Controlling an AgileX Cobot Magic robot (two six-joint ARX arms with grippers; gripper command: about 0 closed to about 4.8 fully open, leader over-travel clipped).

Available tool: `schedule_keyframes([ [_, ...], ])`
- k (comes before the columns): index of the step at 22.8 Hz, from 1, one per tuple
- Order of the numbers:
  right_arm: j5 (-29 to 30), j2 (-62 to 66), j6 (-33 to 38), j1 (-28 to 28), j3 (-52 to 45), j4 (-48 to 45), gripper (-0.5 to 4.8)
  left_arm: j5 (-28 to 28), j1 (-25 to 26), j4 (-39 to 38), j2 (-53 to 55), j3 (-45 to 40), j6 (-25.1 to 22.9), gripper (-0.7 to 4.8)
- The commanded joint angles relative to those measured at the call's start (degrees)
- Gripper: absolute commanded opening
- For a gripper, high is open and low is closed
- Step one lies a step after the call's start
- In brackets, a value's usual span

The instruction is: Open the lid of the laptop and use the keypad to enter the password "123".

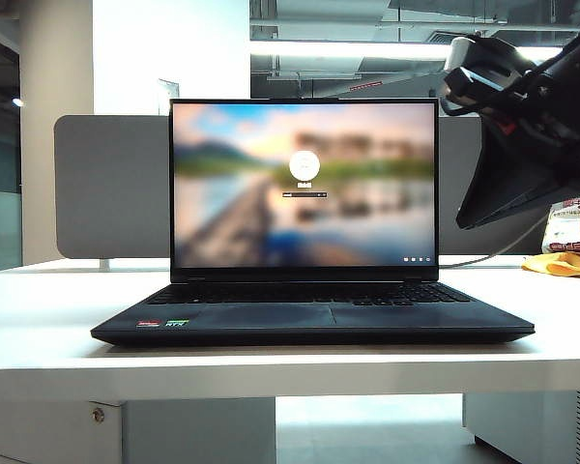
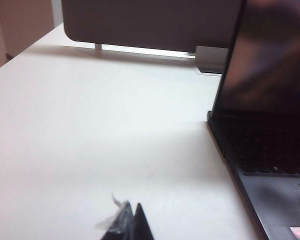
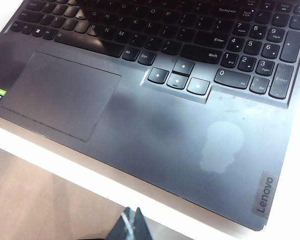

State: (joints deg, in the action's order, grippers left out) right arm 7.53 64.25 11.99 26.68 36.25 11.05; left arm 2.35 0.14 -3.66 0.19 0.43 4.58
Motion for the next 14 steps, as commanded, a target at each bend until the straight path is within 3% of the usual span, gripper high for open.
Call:
schedule_keyframes([
  [1, 0.04, -0.17, 0.00, 0.11, 0.33, -0.61, -0.01, -0.11, 0.04, 0.66, 0.00, -0.02, 0.15, -0.04],
  [14, 0.00, -0.20, -0.02, 0.11, 0.33, -0.63, -0.01, 0.04, 0.04, 0.66, 0.00, -0.02, 0.33, -0.03],
])
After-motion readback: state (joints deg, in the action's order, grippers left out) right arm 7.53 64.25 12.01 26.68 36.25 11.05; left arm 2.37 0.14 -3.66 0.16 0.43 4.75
